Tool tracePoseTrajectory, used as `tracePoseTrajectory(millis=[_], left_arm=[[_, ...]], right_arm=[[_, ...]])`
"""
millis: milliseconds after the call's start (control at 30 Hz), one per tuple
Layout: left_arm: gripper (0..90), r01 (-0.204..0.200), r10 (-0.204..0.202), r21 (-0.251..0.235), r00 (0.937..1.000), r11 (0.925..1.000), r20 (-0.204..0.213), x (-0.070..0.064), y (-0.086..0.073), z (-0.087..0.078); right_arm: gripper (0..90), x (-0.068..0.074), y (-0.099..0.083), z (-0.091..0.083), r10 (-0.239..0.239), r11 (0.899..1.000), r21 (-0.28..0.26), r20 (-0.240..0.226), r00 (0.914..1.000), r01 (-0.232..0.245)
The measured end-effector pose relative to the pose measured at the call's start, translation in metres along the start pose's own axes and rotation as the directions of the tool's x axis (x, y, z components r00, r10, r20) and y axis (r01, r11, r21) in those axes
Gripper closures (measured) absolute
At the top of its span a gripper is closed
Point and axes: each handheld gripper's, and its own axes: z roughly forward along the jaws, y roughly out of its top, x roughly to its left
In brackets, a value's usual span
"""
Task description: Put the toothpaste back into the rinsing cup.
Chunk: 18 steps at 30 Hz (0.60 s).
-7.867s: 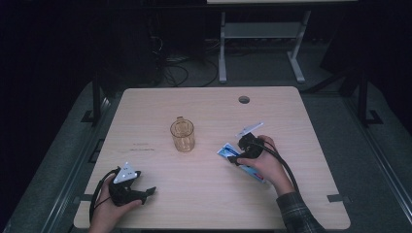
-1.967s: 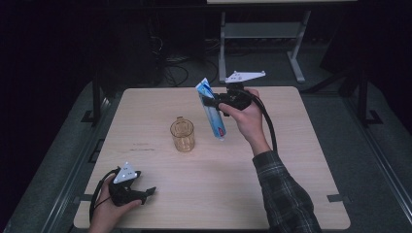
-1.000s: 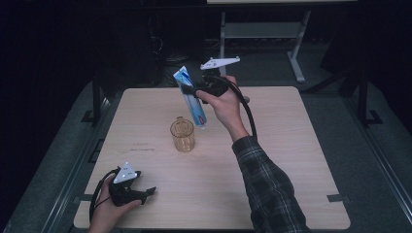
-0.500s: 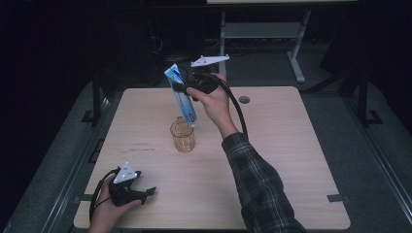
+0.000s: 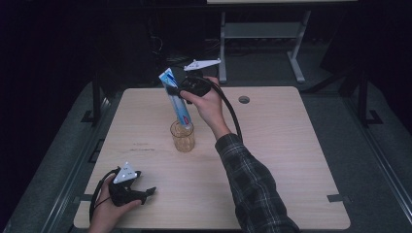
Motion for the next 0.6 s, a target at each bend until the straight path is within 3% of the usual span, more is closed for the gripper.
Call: tracePoseTrajectory(millis=[600], left_arm=[[14.0, -0.003, 0.003, 0.001, 1.0, 1.0, -0.001, 0.0, 0.0, 0.0]], right_arm=[[71.7, -0.005, -0.033, 0.017, 0.026, 0.998, 0.052, -0.018, 0.9995, -0.025]])
